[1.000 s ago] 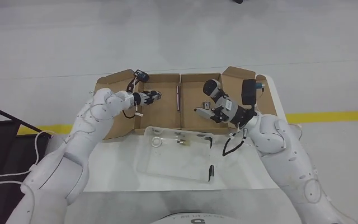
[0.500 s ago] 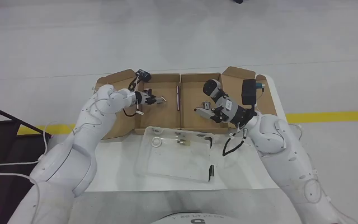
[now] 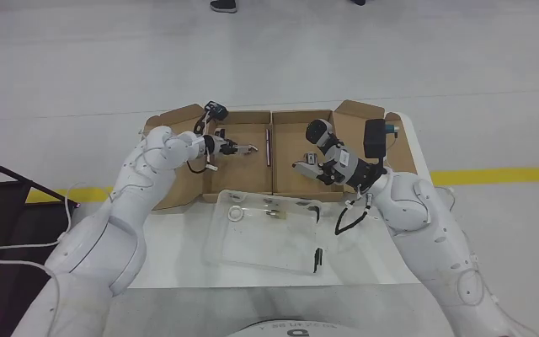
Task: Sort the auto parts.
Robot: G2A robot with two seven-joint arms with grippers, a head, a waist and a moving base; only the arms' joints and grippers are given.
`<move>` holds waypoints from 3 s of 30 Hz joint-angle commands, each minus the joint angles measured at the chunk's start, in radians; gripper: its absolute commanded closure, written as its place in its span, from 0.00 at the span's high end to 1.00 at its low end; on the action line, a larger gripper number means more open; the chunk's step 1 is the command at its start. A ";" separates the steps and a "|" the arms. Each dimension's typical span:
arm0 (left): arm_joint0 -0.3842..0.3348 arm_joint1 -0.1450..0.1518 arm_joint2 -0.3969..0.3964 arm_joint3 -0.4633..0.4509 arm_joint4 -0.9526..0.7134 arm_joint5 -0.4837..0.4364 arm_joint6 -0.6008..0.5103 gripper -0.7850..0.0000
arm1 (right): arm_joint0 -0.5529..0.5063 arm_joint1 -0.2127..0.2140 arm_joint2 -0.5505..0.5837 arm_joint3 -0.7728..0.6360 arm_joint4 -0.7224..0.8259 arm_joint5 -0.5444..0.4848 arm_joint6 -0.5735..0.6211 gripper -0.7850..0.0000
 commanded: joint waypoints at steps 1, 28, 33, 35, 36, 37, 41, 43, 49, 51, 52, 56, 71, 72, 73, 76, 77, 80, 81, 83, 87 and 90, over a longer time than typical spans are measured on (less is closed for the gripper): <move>0.013 0.011 -0.021 -0.024 -0.021 -0.044 0.024 1.00 | 0.000 0.000 0.000 0.000 0.000 0.000 0.000 1.00; 0.203 0.147 -0.229 -0.287 -0.095 -0.266 0.131 1.00 | 0.000 0.000 0.000 0.000 0.000 0.000 0.000 1.00; 0.203 0.147 -0.229 -0.287 -0.095 -0.266 0.131 1.00 | 0.000 0.000 -0.003 -0.005 -0.008 0.005 0.005 1.00; 0.203 0.147 -0.229 -0.287 -0.095 -0.266 0.131 1.00 | 0.012 -0.002 -0.035 -0.027 -0.065 0.009 0.039 1.00; 0.203 0.147 -0.229 -0.287 -0.095 -0.266 0.131 1.00 | 0.022 -0.003 -0.054 -0.032 -0.102 0.005 0.064 1.00; 0.203 0.147 -0.229 -0.287 -0.095 -0.266 0.131 1.00 | 0.033 -0.003 -0.071 -0.033 -0.145 0.000 0.087 1.00; 0.208 0.150 -0.244 -0.306 -0.102 -0.259 0.149 1.00 | 0.058 -0.006 -0.122 -0.015 -0.293 -0.028 0.110 1.00; 0.219 0.159 -0.280 -0.318 -0.140 -0.265 0.185 1.00 | 0.062 -0.008 -0.140 0.011 -0.335 -0.026 0.091 1.00; 0.249 0.173 -0.336 -0.349 -0.304 -0.301 0.144 1.00 | 0.088 -0.014 -0.191 0.062 -0.434 -0.027 0.082 0.79; 0.258 0.176 -0.351 -0.354 -0.315 -0.283 0.156 1.00 | 0.095 -0.015 -0.204 0.074 -0.461 -0.027 0.084 0.86; 0.258 0.176 -0.351 -0.354 -0.315 -0.283 0.156 1.00 | 0.098 -0.015 -0.211 0.078 -0.478 -0.029 0.092 0.93; 0.258 0.176 -0.351 -0.354 -0.315 -0.283 0.156 1.00 | 0.100 -0.015 -0.215 0.079 -0.487 -0.029 0.095 1.00; 0.258 0.176 -0.351 -0.354 -0.315 -0.283 0.156 1.00 | 0.063 -0.002 -0.244 0.076 -0.596 -0.131 0.106 1.00; 0.258 0.176 -0.351 -0.354 -0.315 -0.283 0.156 1.00 | 0.057 0.000 -0.245 0.077 -0.606 -0.145 0.100 0.98; 0.258 0.176 -0.351 -0.354 -0.315 -0.283 0.156 1.00 | 0.052 0.002 -0.243 0.079 -0.617 -0.151 0.094 0.94; 0.272 0.175 -0.353 -0.376 -0.315 -0.261 0.164 1.00 | 0.042 0.005 -0.253 0.076 -0.685 -0.128 0.112 0.89; 0.279 0.176 -0.355 -0.388 -0.313 -0.251 0.164 1.00 | 0.041 0.005 -0.262 0.076 -0.704 -0.125 0.120 0.85; 0.297 0.176 -0.363 -0.412 -0.332 -0.240 0.157 1.00 | 0.049 0.002 -0.291 0.084 -0.748 -0.103 0.146 0.79; 0.300 0.177 -0.366 -0.414 -0.341 -0.238 0.152 1.00 | 0.053 0.000 -0.302 0.086 -0.762 -0.093 0.156 0.78; 0.303 0.178 -0.372 -0.415 -0.350 -0.234 0.144 1.00 | 0.060 -0.003 -0.326 0.088 -0.791 -0.073 0.176 0.80; 0.306 0.178 -0.379 -0.410 -0.364 -0.232 0.131 1.00 | 0.074 -0.009 -0.365 0.097 -0.835 -0.051 0.205 0.84; 0.307 0.177 -0.385 -0.409 -0.366 -0.232 0.132 1.00 | 0.084 -0.012 -0.382 0.104 -0.849 -0.024 0.225 0.80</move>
